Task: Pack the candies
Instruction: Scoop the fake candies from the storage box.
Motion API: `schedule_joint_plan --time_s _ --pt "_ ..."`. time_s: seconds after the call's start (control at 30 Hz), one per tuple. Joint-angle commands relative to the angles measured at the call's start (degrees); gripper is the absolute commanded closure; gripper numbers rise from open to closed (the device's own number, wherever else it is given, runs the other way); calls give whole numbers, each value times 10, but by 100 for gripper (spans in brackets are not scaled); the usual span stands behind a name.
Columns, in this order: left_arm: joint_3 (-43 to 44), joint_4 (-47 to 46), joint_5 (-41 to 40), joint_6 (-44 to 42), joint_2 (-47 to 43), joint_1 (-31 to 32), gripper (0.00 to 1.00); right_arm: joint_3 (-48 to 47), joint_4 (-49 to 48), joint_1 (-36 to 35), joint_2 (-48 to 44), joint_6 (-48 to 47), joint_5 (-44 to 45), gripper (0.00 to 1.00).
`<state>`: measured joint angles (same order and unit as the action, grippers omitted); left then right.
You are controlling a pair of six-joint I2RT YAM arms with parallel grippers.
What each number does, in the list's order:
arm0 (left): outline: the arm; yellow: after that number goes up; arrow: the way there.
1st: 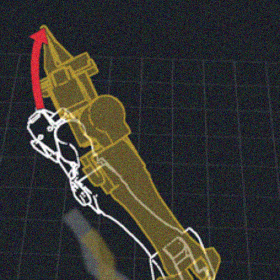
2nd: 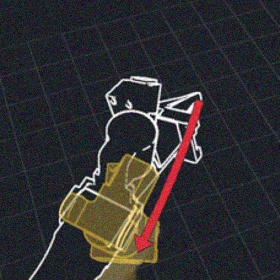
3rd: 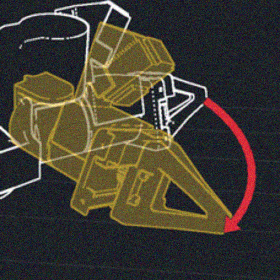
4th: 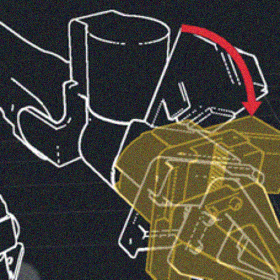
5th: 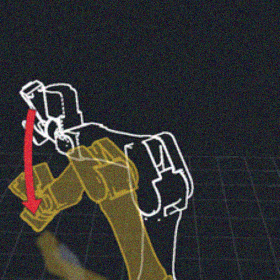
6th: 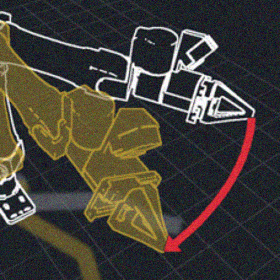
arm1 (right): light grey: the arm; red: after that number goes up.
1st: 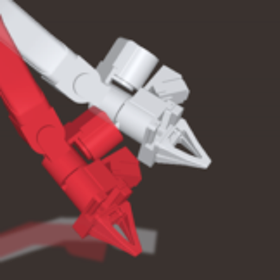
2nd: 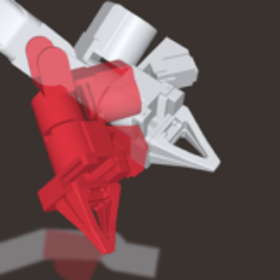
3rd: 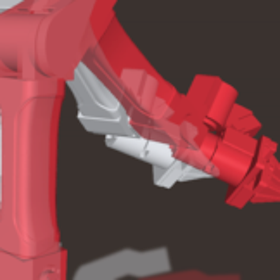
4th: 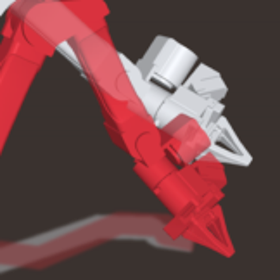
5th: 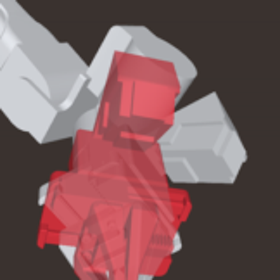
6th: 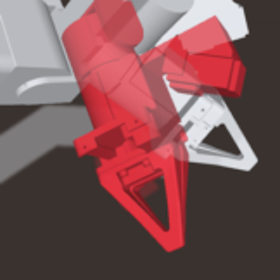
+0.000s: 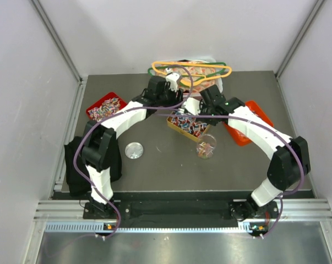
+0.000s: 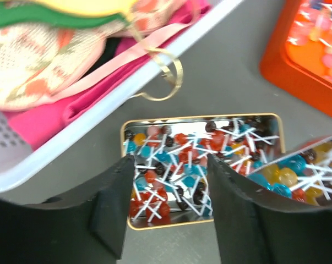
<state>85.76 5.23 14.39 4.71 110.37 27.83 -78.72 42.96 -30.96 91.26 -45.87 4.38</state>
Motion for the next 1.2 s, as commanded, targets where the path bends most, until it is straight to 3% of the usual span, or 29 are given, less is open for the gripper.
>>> schedule_joint_plan --time_s 0.0,0.23,0.47,0.77,1.0,1.17 --pt "-31 77 24 -24 3 -167 36 -32 150 130 -346 -21 28 100" --pt "-38 108 39 -36 -20 -185 22 4 229 131 -424 -33 37 100" --pt "-38 107 66 -14 -27 -211 15 43 266 131 -482 -5 53 100" --pt "-36 82 161 -1 -42 -214 14 95 232 131 -488 24 48 100" --pt "-47 65 115 21 -47 -215 13 88 223 131 -474 23 40 100" --pt "-50 38 138 36 -43 -216 13 89 221 132 -469 20 39 100"
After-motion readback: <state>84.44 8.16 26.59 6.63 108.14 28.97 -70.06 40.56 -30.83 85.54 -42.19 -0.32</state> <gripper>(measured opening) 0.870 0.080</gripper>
